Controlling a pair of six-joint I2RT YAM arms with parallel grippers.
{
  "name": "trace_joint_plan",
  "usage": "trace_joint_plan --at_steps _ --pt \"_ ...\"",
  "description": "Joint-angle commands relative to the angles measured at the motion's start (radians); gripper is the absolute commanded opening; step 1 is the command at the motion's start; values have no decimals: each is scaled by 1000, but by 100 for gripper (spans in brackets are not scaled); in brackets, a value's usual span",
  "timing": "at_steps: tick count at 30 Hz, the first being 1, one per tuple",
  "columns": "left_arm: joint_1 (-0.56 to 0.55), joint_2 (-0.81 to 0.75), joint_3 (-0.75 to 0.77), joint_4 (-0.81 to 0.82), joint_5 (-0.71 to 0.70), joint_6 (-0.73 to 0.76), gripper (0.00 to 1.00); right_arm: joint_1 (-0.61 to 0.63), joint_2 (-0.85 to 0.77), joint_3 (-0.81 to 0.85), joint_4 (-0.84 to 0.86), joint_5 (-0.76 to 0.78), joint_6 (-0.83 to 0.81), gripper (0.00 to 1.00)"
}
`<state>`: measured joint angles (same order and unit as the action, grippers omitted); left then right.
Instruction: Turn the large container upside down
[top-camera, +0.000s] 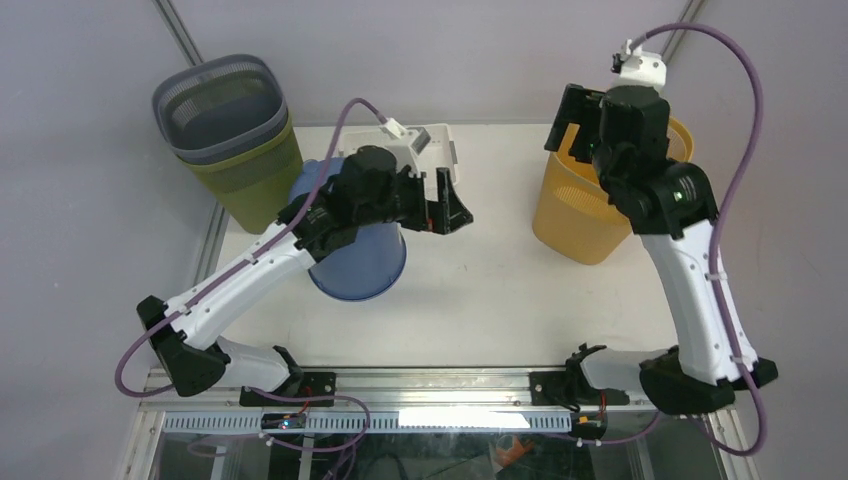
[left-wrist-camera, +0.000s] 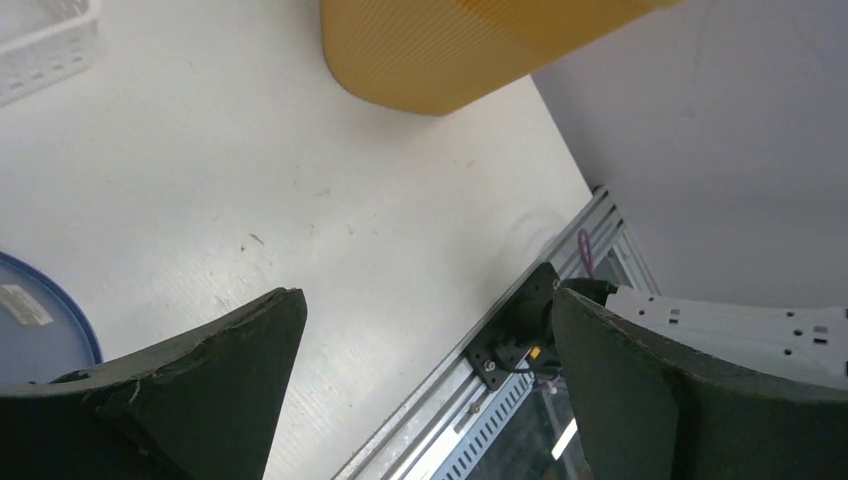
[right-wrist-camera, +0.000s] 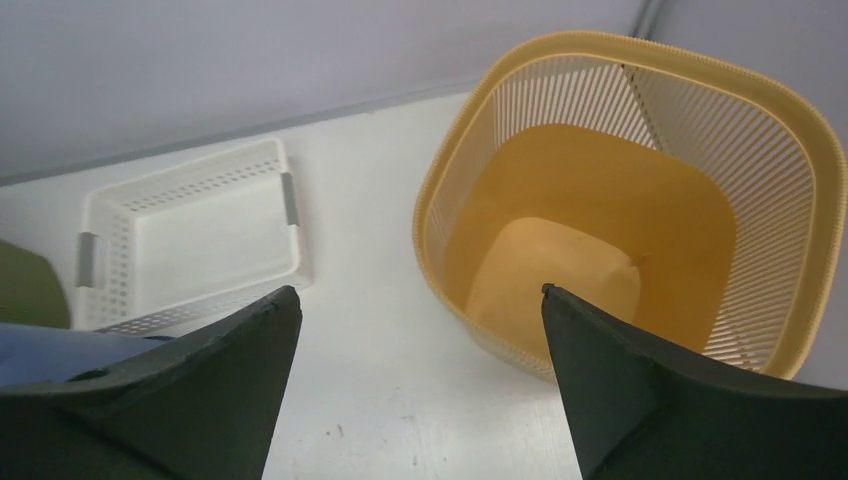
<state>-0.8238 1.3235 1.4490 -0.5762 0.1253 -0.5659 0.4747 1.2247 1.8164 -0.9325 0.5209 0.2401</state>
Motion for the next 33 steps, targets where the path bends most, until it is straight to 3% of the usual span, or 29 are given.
trace_joint_plan --at_steps 1,7,14,16,20,22,25,33 --pt "-93 38 15 -16 -166 9 99 -82 145 101 -126 -135 -71 94" --pt "-198 74 -22 -31 -272 -6 99 -113 318 183 -200 -188 -84 93" --pt "-209 45 -50 -30 -326 1 99 -154 363 143 -153 -147 -79 75" --pt "-209 32 -61 -31 -342 6 99 -160 371 139 -148 -166 -84 67" --pt "-209 19 -87 -30 -352 0 99 -162 381 126 -126 -242 -84 34" --pt "-209 19 -96 -29 -342 -9 99 -162 385 107 -102 -298 -76 27" --pt "-209 14 -111 -24 -329 -26 99 -161 395 130 -96 -330 -50 0" --pt "-203 -18 -126 -21 -364 -32 99 -160 327 263 -4 -563 49 0"
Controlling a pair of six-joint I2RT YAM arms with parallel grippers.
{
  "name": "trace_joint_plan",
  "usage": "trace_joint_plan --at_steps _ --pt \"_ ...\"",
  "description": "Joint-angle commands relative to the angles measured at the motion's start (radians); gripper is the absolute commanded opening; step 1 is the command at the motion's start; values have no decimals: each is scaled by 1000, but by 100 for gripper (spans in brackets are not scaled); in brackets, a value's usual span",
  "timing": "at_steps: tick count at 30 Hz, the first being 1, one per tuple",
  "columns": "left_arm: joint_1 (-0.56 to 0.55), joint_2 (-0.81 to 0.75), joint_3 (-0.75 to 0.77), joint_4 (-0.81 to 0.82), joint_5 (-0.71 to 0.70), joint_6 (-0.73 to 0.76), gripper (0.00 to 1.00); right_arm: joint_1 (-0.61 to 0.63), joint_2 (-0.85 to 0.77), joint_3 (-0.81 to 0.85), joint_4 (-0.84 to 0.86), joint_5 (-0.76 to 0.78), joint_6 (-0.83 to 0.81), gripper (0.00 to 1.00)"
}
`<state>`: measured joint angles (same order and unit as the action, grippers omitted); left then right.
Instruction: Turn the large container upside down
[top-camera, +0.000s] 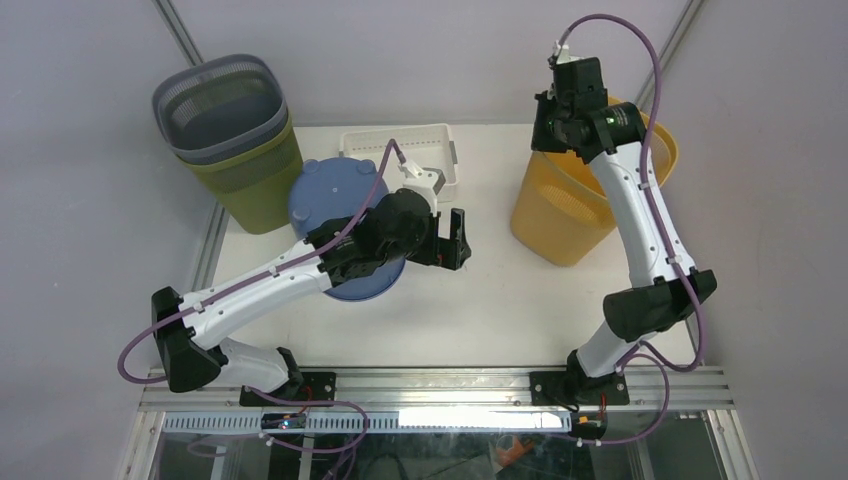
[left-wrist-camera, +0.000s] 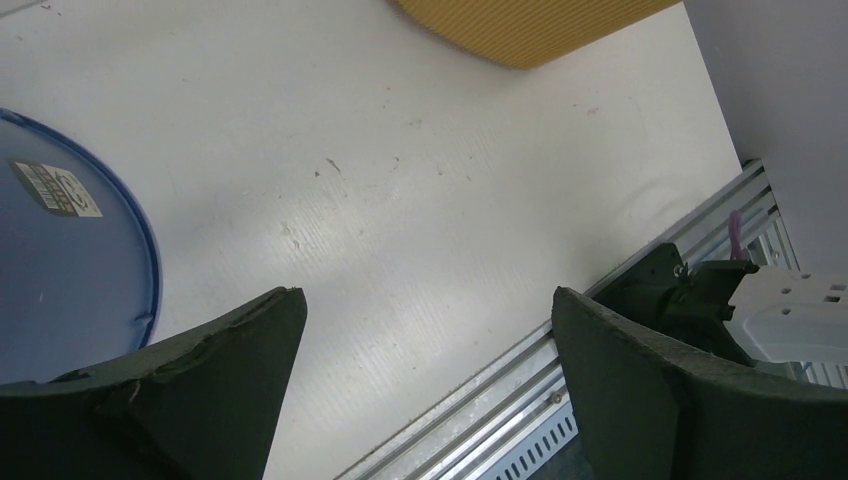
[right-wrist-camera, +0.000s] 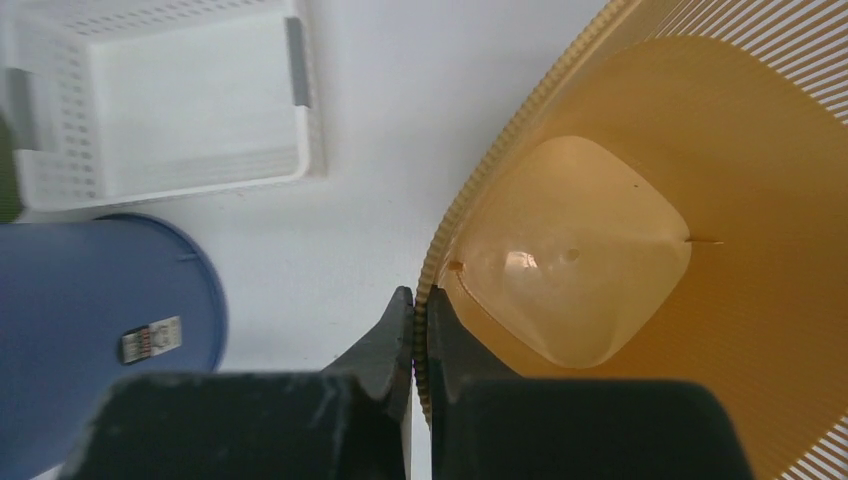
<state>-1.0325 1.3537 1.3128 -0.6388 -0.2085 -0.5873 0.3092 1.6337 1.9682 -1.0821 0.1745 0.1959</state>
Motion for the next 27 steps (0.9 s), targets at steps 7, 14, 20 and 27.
trace_joint_plan --at_steps 7,14,20,27 --pt "14 -34 37 46 -42 -10 99 4 -350 -261 532 -250 217 0" --pt "20 -25 48 47 -34 -8 99 -24 -623 -706 618 -141 397 0" --pt "22 -12 111 49 3 0 99 -25 -850 -981 496 -45 458 0" --pt "23 64 258 48 35 33 99 -25 -1046 -1163 260 14 567 22"
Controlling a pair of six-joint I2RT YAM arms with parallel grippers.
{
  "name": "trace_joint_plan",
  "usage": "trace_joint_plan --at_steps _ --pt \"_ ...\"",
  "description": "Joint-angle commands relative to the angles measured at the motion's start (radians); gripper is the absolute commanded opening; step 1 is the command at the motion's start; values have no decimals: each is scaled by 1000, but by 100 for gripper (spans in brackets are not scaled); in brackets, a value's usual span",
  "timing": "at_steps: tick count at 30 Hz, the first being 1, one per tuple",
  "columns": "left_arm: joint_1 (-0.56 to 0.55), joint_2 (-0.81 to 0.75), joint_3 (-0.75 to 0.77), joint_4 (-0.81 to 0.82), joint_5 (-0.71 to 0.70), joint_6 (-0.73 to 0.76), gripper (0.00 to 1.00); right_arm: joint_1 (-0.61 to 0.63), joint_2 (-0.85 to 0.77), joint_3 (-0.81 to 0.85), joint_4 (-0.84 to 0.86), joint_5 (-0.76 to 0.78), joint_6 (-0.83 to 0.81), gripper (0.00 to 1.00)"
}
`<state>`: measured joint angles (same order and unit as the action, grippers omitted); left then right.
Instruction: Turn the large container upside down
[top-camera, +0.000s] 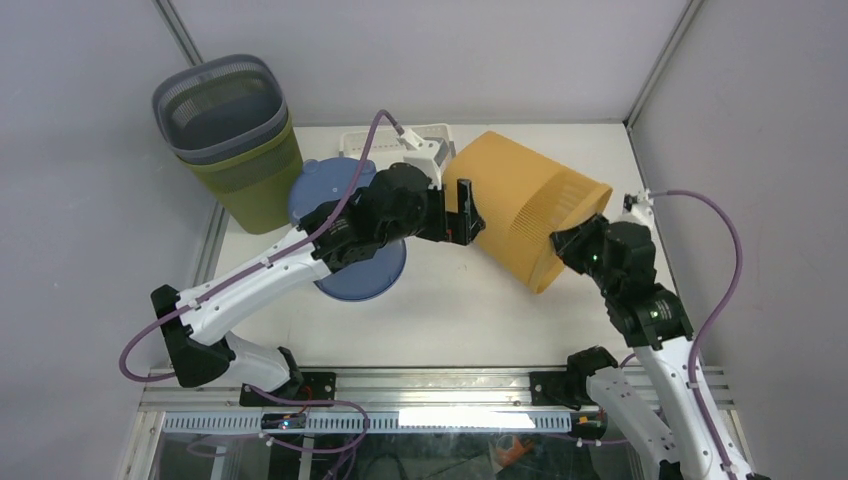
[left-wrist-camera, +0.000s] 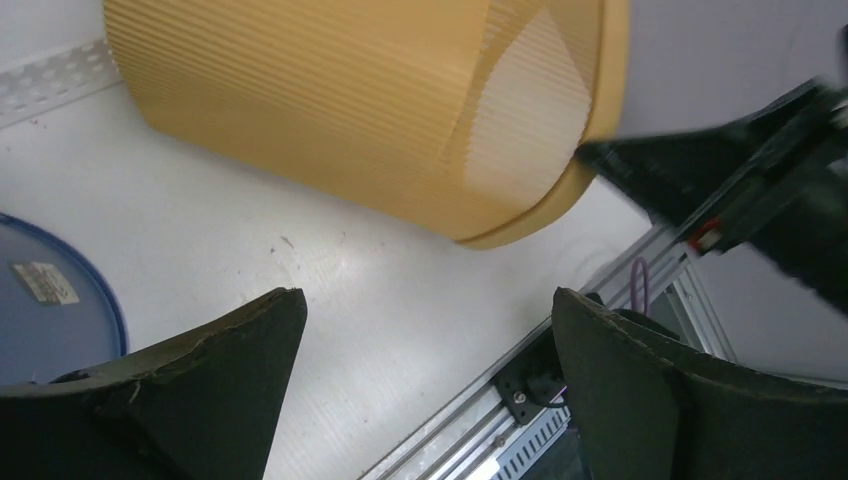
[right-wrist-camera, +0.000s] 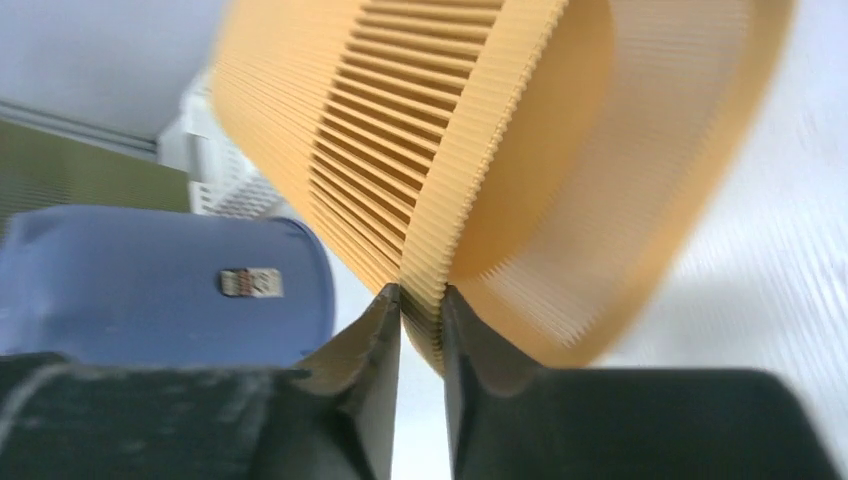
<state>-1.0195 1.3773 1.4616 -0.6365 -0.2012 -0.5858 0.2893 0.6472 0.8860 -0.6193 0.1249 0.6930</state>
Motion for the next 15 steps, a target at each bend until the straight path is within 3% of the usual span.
trace_joint_plan --at_steps 1,3,6,15 --pt "17 73 139 46 27 37 99 -5 -77 -98 -222 54 89 30" --pt "47 127 201 41 36 28 99 -5 -95 -116 -265 49 113 48" --pt "147 207 289 17 106 6 99 -5 -91 -81 -324 107 118 61" --pt "331 445 536 -65 223 62 99 -5 51 234 -410 329 -12 71"
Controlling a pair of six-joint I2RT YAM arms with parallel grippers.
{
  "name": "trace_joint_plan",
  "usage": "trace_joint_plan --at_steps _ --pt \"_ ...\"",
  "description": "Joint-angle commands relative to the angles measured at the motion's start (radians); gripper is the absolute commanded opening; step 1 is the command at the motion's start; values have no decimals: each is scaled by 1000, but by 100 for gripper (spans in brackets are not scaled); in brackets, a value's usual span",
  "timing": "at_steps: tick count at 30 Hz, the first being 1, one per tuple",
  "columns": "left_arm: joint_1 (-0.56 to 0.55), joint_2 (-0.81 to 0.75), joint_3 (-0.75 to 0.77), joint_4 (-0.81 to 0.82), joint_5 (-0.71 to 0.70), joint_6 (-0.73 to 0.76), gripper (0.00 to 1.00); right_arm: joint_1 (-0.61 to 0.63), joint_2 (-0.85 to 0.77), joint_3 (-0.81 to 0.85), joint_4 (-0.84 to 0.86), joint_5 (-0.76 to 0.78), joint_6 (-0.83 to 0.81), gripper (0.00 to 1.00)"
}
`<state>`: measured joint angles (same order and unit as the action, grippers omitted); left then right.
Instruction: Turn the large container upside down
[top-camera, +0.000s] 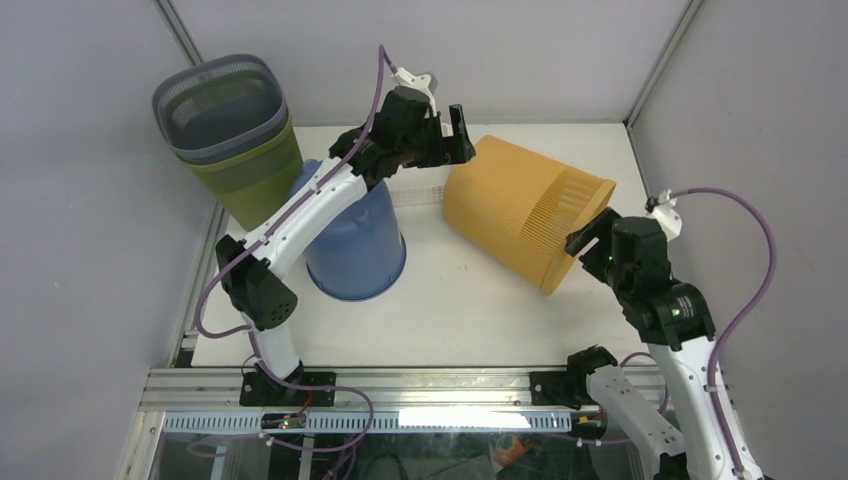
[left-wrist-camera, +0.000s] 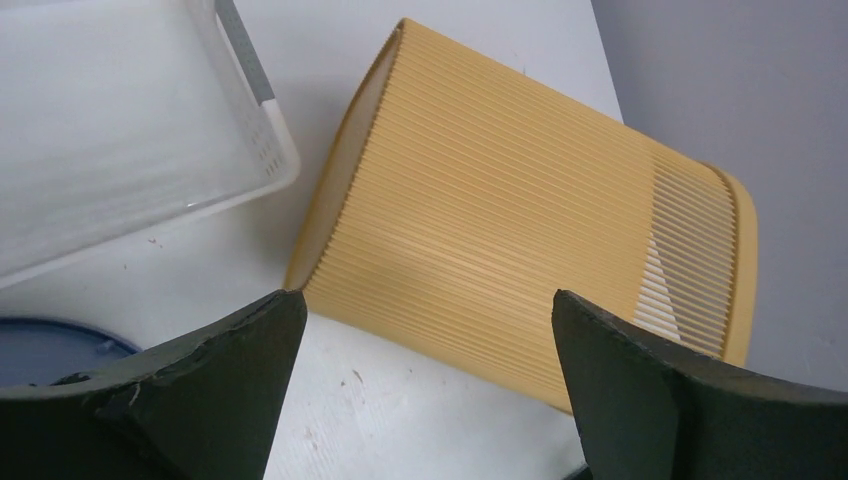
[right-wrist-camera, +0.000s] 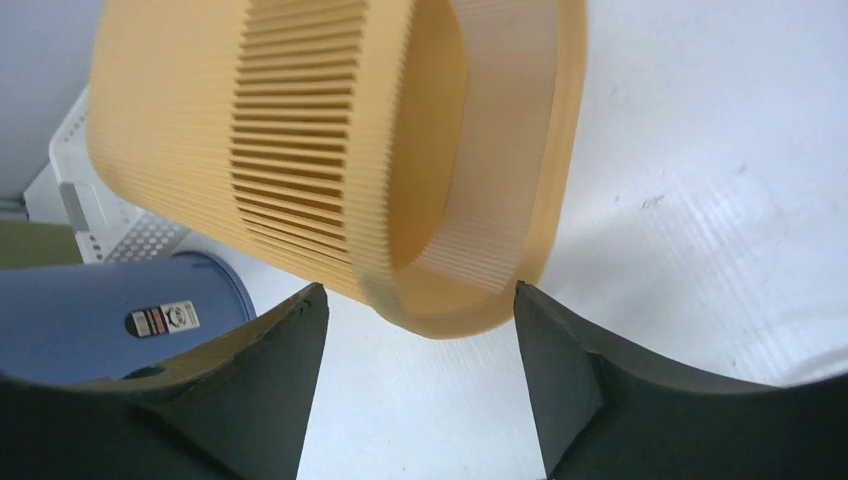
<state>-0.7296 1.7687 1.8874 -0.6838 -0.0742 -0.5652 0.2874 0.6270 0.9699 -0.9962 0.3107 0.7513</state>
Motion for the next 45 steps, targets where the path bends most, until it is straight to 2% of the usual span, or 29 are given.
trace_joint_plan --at_steps 1,3,9,16,31,38,45 --pt "54 78 129 -22 119 39 99 -3 94 179 -36 150 -82 71" --pt "73 120 156 -26 151 39 99 -4 149 236 -49 159 -96 71" --pt "110 224 208 -27 205 54 99 -6 329 354 -93 170 -138 60" --pt "143 299 224 -23 355 61 99 -31 411 380 -89 143 -166 52" --pt "142 347 192 28 567 29 99 -149 399 284 -31 28 -219 38" --pt "142 342 196 93 712 2 99 -171 365 234 -20 -14 -202 38" --pt "119 355 247 156 800 -62 99 -193 322 181 -21 -27 -198 39"
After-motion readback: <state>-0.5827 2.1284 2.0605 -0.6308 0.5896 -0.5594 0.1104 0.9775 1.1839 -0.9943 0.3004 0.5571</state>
